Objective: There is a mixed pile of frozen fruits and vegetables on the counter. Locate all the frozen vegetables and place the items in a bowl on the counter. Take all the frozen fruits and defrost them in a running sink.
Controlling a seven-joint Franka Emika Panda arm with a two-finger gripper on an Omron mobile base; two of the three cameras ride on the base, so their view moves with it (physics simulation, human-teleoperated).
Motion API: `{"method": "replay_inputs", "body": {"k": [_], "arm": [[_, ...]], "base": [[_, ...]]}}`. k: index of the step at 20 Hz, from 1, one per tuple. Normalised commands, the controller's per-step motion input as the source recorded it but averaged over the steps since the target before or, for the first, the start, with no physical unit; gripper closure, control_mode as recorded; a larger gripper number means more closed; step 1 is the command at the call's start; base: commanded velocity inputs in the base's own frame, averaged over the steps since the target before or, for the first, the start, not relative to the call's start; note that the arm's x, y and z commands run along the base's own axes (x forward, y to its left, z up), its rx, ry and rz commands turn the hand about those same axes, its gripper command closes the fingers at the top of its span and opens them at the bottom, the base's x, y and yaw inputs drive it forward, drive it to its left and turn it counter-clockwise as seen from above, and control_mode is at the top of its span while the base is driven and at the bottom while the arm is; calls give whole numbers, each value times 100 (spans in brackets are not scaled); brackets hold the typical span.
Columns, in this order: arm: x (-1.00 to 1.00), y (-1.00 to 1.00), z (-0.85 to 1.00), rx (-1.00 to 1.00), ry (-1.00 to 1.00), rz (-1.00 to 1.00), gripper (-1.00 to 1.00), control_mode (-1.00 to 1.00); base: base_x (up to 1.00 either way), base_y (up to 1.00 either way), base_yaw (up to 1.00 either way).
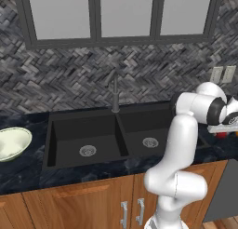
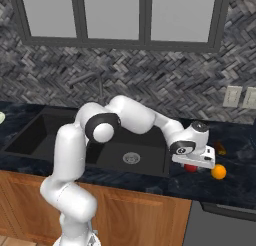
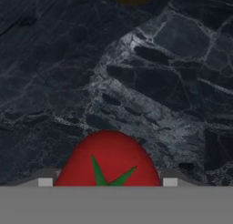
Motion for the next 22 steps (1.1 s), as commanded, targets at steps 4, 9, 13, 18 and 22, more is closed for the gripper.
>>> {"method": "replay_inputs", "body": {"k": [4, 9, 13, 18, 22], "arm": [[-1, 0, 0, 0, 0, 0, 100, -100], [-22, 1, 17, 0, -12, 0, 100, -100], [-28, 3, 46, 0, -23, 2, 100, -100], [-21, 8, 57, 0, -24, 3, 100, -100], [-8, 7, 66, 0, -15, 2, 100, -100]], "base": [[0, 0, 0], [0, 0, 0], [0, 0, 0], [0, 0, 0], [0, 0, 0]]}}
